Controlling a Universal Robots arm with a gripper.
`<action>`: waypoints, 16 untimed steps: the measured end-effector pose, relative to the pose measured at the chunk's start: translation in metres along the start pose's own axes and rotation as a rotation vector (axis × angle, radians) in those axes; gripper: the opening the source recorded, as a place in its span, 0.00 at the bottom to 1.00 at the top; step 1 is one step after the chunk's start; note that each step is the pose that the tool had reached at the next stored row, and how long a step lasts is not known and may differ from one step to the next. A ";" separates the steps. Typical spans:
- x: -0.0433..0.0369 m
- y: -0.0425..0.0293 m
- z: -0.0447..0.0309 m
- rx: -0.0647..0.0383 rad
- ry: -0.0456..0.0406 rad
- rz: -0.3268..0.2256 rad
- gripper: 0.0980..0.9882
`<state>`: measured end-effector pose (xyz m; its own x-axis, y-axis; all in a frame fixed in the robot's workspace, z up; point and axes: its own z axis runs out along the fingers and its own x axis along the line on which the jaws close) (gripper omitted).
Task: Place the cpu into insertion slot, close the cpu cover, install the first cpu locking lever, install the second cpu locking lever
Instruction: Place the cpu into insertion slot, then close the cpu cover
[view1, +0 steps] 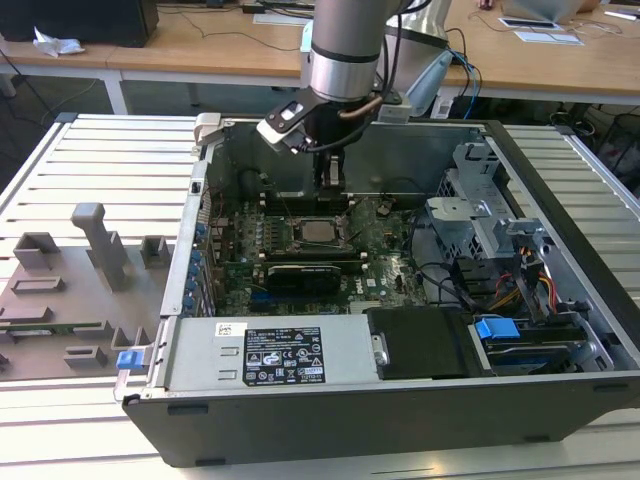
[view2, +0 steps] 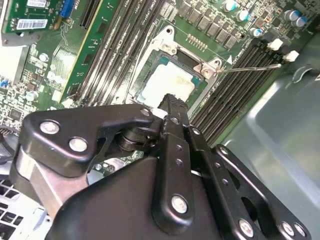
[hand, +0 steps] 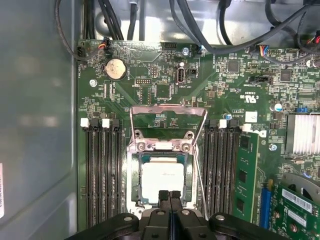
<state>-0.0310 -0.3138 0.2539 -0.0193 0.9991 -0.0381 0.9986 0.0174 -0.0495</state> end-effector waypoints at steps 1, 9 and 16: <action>0.0000 0.0000 -0.0004 0.000 -0.0001 0.000 0.01; -0.0002 -0.0002 -0.0040 0.000 -0.0001 0.000 0.01; -0.0001 -0.0002 -0.0040 0.000 -0.0001 0.000 0.01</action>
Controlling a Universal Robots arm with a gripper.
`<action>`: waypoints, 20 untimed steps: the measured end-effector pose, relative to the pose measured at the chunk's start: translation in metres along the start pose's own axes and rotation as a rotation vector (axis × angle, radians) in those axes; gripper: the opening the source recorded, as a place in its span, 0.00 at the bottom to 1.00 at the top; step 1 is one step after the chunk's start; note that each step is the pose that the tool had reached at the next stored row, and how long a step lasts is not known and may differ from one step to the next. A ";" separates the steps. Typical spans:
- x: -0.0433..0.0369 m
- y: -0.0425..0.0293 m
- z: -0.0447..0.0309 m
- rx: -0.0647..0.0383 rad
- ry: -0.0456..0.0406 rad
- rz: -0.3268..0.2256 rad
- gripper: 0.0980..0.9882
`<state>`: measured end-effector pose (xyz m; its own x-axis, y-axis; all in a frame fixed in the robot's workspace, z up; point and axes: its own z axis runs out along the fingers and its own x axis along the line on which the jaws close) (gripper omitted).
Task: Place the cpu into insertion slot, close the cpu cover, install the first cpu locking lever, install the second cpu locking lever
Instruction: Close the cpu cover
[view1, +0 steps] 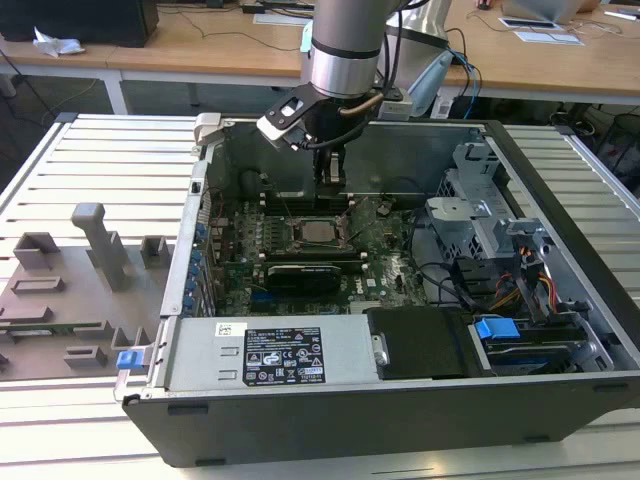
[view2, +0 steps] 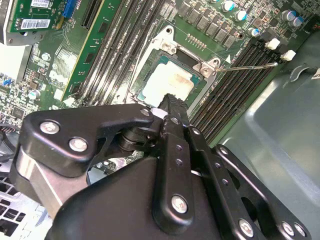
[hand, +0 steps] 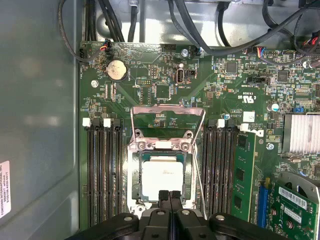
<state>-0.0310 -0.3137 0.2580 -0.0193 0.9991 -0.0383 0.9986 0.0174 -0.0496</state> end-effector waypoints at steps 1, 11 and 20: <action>0.0000 0.0000 0.0000 0.000 0.0000 0.000 0.01; -0.0005 0.0266 -0.0013 0.000 -0.0003 0.000 0.01; -0.0011 0.0547 -0.0027 0.000 -0.0023 0.000 0.01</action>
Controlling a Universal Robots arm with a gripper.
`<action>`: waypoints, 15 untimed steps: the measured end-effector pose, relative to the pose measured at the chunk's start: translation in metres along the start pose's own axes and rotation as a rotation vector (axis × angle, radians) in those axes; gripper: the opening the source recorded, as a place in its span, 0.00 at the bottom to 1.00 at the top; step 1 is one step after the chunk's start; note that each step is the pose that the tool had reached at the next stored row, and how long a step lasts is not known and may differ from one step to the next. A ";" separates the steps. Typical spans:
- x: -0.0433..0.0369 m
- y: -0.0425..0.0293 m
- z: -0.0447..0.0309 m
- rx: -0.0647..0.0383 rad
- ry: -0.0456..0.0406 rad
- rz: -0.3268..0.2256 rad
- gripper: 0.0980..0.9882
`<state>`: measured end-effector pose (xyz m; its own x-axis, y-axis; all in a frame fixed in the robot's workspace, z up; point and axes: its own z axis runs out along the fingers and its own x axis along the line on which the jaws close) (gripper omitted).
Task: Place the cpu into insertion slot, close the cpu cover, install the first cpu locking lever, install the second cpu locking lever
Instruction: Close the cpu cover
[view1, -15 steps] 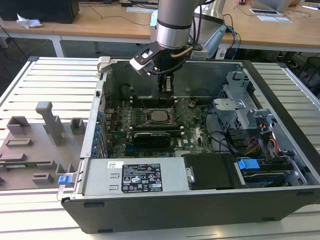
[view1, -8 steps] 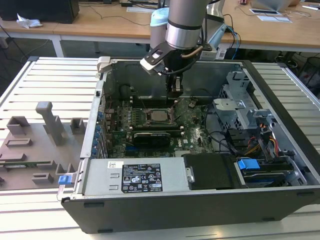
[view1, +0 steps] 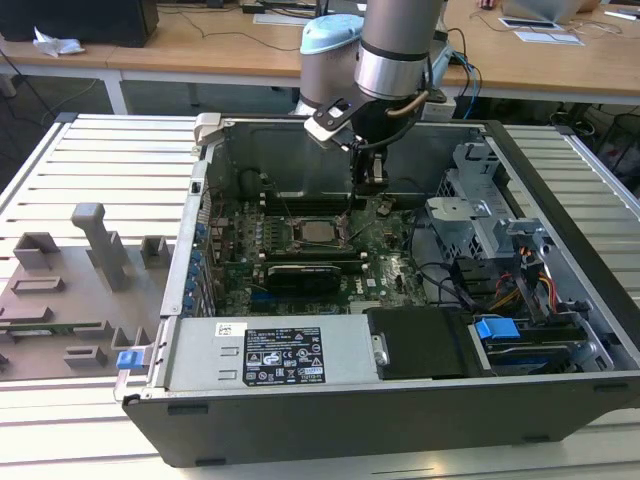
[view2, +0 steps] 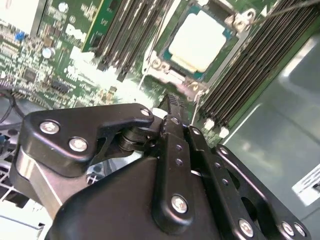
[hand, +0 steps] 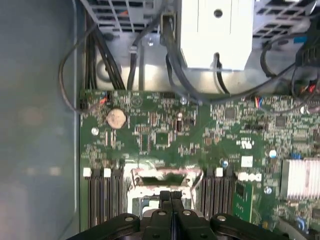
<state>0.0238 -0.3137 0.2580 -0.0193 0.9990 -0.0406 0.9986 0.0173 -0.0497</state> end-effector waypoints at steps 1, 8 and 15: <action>-0.0001 0.0034 -0.0002 0.000 -0.0001 0.000 0.01; -0.0004 0.0271 -0.0013 0.001 -0.0002 0.000 0.01; -0.0003 0.0356 -0.0011 0.003 -0.0040 0.000 0.01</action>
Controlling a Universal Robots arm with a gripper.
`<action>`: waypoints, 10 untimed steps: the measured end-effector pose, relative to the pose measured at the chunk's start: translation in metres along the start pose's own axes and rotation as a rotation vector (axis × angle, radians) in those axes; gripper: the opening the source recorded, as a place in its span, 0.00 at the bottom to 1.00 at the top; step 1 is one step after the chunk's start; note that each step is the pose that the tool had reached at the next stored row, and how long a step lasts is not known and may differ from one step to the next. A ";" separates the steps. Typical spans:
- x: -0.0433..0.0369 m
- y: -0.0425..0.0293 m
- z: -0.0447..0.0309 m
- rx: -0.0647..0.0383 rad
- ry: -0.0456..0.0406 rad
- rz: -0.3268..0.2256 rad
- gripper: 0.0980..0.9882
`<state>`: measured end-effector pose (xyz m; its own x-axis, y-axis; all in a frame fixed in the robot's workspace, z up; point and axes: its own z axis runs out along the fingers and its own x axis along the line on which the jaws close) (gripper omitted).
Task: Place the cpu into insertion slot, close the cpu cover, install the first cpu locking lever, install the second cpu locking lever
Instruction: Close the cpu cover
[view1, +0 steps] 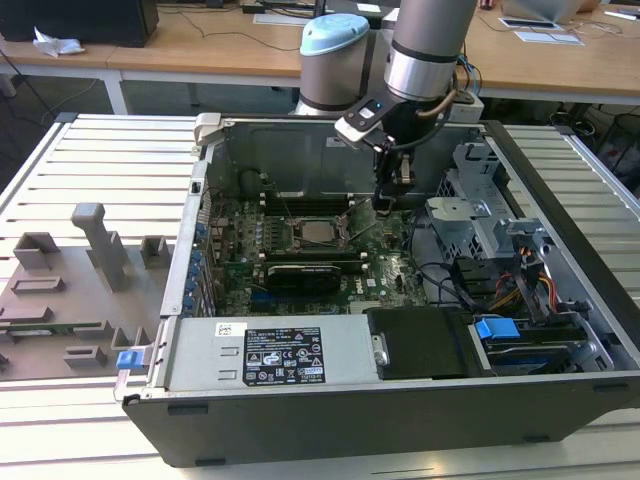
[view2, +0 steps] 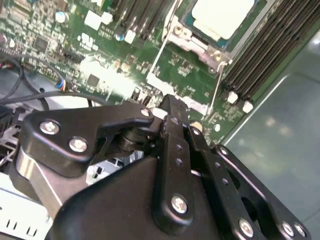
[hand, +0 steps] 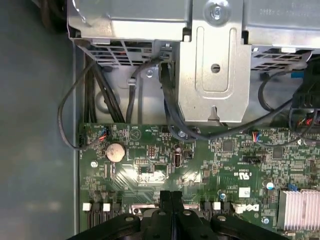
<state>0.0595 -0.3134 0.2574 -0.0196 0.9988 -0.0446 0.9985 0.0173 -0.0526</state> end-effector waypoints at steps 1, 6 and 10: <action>0.0000 0.0054 0.0001 0.001 -0.0001 0.000 0.01; 0.0001 0.0133 0.0003 0.001 -0.0001 -0.001 0.01; 0.0001 0.0133 0.0005 0.001 -0.0002 -0.001 0.01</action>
<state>0.0727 -0.3131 0.2561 -0.0203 0.9988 -0.0448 0.9984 0.0179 -0.0534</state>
